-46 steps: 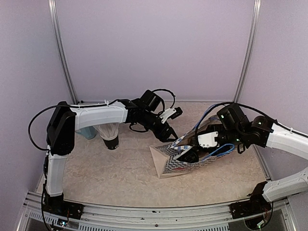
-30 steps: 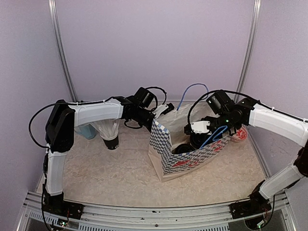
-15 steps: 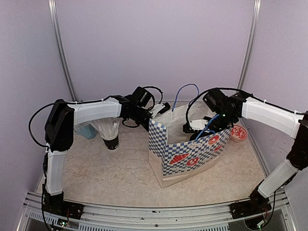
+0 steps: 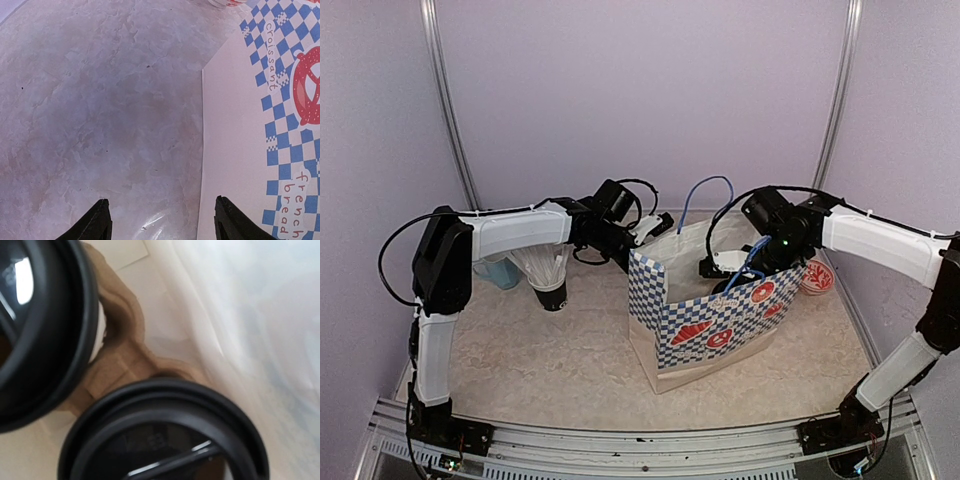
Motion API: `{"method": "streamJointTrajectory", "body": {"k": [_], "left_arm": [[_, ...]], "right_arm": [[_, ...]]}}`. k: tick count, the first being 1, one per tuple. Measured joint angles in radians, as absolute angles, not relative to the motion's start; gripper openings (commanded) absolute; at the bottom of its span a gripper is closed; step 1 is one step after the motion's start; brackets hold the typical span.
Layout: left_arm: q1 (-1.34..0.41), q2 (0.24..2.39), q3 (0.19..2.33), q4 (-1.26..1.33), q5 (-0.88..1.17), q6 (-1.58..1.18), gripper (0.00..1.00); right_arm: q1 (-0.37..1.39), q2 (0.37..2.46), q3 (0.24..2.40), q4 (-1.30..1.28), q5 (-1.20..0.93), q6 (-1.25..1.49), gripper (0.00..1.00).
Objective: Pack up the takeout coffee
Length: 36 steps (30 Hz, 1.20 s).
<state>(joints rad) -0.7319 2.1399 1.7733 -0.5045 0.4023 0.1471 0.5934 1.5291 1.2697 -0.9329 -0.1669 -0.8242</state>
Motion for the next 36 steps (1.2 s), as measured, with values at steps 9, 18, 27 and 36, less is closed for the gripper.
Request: {"method": "streamJointTrajectory", "body": {"k": [9,18,27,36], "left_arm": [[-0.731,2.138,1.773,-0.506,0.390,0.153,0.69],[-0.730,2.090,1.777,-0.529,0.366,0.167,0.70],[-0.719,2.057,1.816,-0.569,0.347,0.169,0.70],[-0.722,1.906,1.816,-0.629,0.251,0.168,0.70]], "right_arm": [[0.593,1.533,1.267,-0.921,-0.187,-0.818,0.44],[0.593,1.544,1.351,-1.062,-0.234,-0.814,0.83],[0.593,1.547,1.496,-1.143,-0.305,-0.798,0.95],[0.593,1.547,1.573,-1.200,-0.344,-0.799,0.95]]}}
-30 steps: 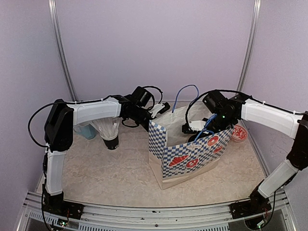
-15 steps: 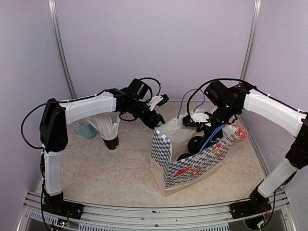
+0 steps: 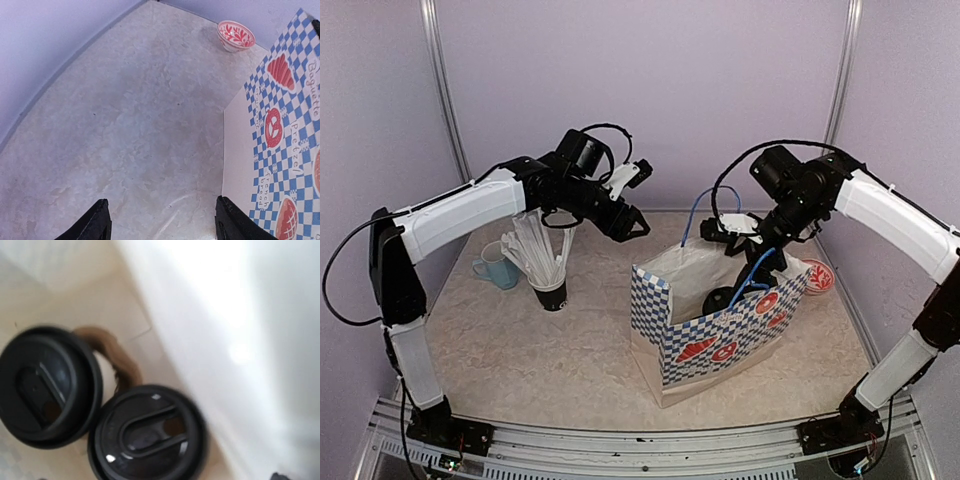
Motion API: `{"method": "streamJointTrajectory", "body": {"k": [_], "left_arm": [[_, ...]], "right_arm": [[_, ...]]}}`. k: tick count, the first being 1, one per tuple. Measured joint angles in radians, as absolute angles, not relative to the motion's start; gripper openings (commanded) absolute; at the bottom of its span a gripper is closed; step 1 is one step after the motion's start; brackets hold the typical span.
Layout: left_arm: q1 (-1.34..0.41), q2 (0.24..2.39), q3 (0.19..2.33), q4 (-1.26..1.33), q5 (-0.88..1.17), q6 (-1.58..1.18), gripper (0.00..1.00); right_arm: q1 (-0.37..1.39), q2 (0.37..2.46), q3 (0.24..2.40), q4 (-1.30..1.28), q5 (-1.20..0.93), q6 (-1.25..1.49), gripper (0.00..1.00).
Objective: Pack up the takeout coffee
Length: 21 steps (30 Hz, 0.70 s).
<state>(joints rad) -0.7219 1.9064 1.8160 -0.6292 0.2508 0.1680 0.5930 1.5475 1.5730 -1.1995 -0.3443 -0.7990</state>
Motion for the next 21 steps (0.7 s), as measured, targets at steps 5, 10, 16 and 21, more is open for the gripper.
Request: {"method": "streamJointTrajectory", "body": {"k": [5,10,16,21], "left_arm": [[-0.741,1.774,1.817,-0.656,0.156,0.157,0.69],[-0.754,1.666,1.808,-0.687,0.035,0.113,0.66],[-0.754,1.588,1.741,-0.751,-0.120,0.026,0.60],[-0.753,1.518,1.649,-0.808,-0.196,-0.038,0.54]], "right_arm": [[0.593,1.547,1.688,-1.230,-0.376,-0.808,0.94],[0.593,1.535,1.752,-1.253,-0.395,-0.822,0.93],[0.504,1.448,1.771,-1.258,-0.437,-0.856,0.89],[0.249,1.341,1.732,-1.166,-0.540,-0.842,0.85]]}}
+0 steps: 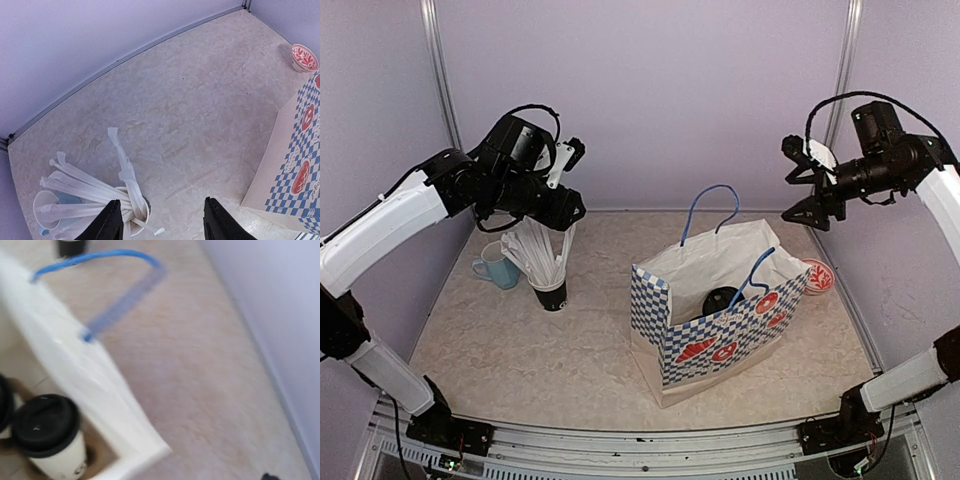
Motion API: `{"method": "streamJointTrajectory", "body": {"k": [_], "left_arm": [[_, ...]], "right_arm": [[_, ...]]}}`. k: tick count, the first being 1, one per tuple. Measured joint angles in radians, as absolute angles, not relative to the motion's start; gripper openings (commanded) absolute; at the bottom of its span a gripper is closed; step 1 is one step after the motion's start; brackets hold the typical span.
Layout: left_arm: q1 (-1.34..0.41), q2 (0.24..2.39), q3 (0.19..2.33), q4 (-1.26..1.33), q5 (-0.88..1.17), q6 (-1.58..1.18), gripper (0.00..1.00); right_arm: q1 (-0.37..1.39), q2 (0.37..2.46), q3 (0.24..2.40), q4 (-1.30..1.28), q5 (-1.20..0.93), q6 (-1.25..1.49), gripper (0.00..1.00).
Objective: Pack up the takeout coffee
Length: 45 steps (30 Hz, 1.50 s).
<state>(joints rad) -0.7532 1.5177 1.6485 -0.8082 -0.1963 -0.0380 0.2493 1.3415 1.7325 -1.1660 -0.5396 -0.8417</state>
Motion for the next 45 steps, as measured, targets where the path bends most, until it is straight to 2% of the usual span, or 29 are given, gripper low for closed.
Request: {"method": "streamJointTrajectory", "body": {"k": [9,12,21,27,31,45], "left_arm": [[-0.707,1.477,1.552,-0.822,-0.228,-0.110,0.52],[-0.706,1.489,1.530,-0.822,-0.225,-0.130,0.55],[-0.738,1.430,1.385,-0.838,-0.206,-0.158,0.56],[-0.741,1.432,1.335,-0.828,-0.242,-0.159,0.46],[-0.741,1.455,1.334,-0.806,-0.257,-0.152,0.32],[-0.741,1.505,1.350,-0.797,-0.279,-0.127,0.01]], "right_arm": [[0.022,1.188,1.372,-0.842,-0.771,-0.653,0.74],[-0.047,1.183,1.269,-0.728,-0.847,-0.559,0.73],[-0.082,1.181,1.196,-0.557,-0.977,-0.426,0.74],[-0.082,1.176,1.195,-0.521,-0.989,-0.406,0.75],[-0.082,1.159,1.178,-0.512,-0.991,-0.402,0.75],[-0.082,1.145,1.162,-0.503,-0.991,-0.402,0.74]]}}
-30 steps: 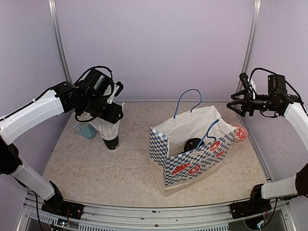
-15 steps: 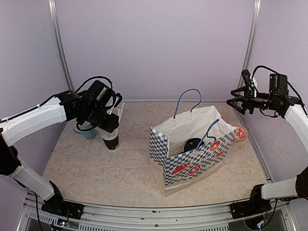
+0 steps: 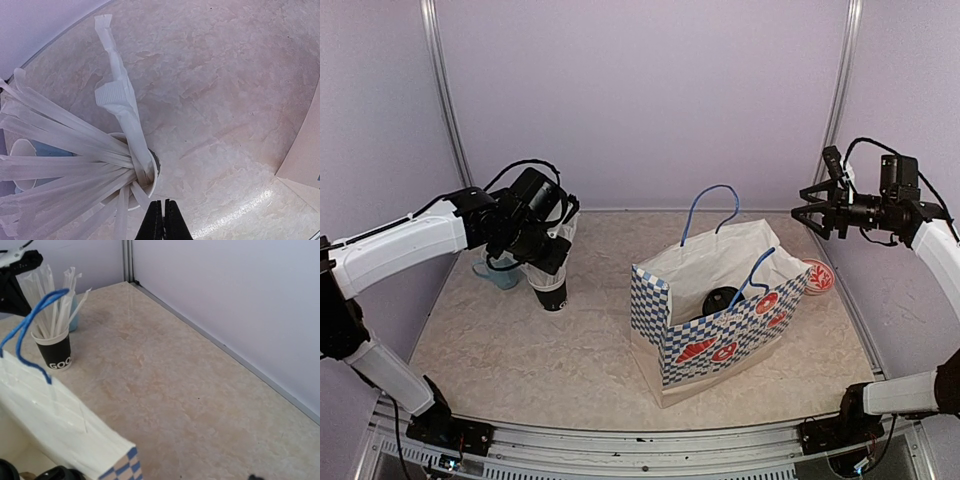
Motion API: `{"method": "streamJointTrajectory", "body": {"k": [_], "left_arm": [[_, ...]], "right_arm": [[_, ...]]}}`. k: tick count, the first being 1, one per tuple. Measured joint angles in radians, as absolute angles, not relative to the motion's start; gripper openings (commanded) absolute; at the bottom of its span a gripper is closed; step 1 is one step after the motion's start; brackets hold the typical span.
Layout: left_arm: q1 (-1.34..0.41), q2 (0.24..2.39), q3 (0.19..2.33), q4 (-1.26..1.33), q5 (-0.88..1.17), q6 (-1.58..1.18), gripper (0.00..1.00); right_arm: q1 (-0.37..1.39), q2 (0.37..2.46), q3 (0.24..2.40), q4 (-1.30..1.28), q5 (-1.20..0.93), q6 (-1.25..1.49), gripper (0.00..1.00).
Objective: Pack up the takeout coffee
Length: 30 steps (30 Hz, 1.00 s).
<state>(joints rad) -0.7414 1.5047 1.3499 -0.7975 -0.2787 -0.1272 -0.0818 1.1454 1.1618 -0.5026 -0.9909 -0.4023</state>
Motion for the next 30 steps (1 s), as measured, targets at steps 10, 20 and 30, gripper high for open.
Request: {"method": "streamJointTrajectory", "body": {"k": [10,20,30], "left_arm": [[-0.765,1.446,1.509,-0.906,-0.316,-0.128,0.00],[-0.835,1.404,1.831,-0.988,-0.317,-0.130,0.00],[-0.995,1.370,1.945,-0.907,-0.257,-0.108,0.00]], "right_arm": [[-0.082,1.153,1.162,-0.502,-0.991,-0.402,0.74],[-0.082,1.157,1.164,-0.503,-0.987,-0.403,0.74],[-0.082,1.156,1.164,-0.503,-0.975,-0.403,0.74]]}}
